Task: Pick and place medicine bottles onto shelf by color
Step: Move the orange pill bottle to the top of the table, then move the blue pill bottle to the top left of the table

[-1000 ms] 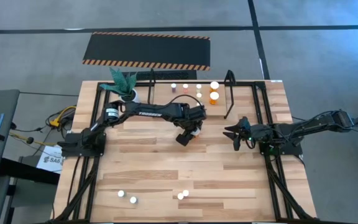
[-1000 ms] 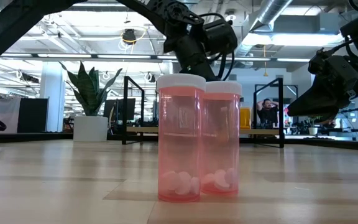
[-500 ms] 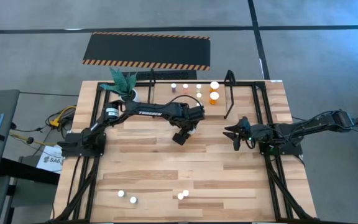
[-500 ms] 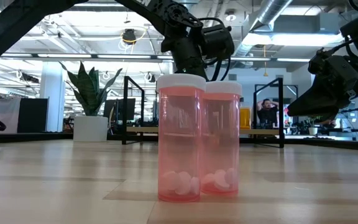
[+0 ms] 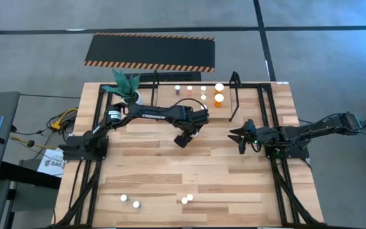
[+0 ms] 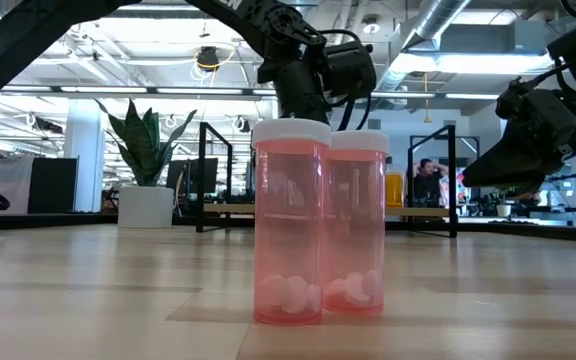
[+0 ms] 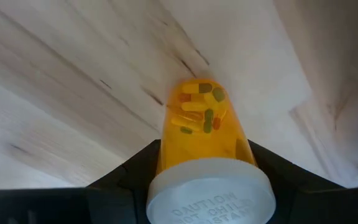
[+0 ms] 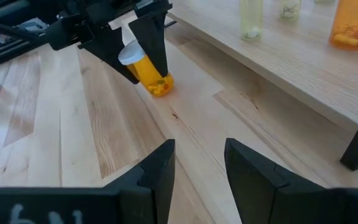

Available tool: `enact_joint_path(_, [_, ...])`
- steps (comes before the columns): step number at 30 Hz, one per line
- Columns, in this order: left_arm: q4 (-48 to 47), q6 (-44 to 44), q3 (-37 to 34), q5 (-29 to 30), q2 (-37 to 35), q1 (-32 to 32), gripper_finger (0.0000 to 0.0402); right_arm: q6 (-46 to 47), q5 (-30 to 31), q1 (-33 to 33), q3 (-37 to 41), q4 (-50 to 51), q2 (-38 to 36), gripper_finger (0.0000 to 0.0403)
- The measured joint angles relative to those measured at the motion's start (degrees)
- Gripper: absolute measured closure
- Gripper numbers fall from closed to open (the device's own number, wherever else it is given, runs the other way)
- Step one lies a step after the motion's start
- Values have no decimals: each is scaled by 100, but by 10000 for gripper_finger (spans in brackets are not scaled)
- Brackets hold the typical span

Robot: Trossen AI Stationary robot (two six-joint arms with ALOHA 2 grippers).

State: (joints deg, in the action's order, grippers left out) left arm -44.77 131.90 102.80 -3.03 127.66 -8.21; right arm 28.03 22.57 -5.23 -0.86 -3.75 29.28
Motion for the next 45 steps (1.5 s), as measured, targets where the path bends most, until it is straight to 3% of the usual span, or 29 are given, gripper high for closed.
enact_joint_path(7, [-89, -729, 0, 268, 0, -2, 214, -1, 1, 1, 0, 1, 1, 241])
enact_joint_path(20, [-64, -1281, 0, 393, 0, -14, 119, 0, 2, -1, 0, 0, 0, 241])
enact_joint_path(27, [-43, -2930, 181, 264, -6, -55, 71, 0, 2, 1, 0, 1, 1, 241])
enact_joint_path(40, [-1595, -5638, 819, -285, -210, -44, 49, -1, 0, 1, 0, 2, 2, 241])
enact_joint_path(45, [-2332, -5362, 833, -365, -566, 69, 49, -1, 2, -1, 0, 2, 0, 241])
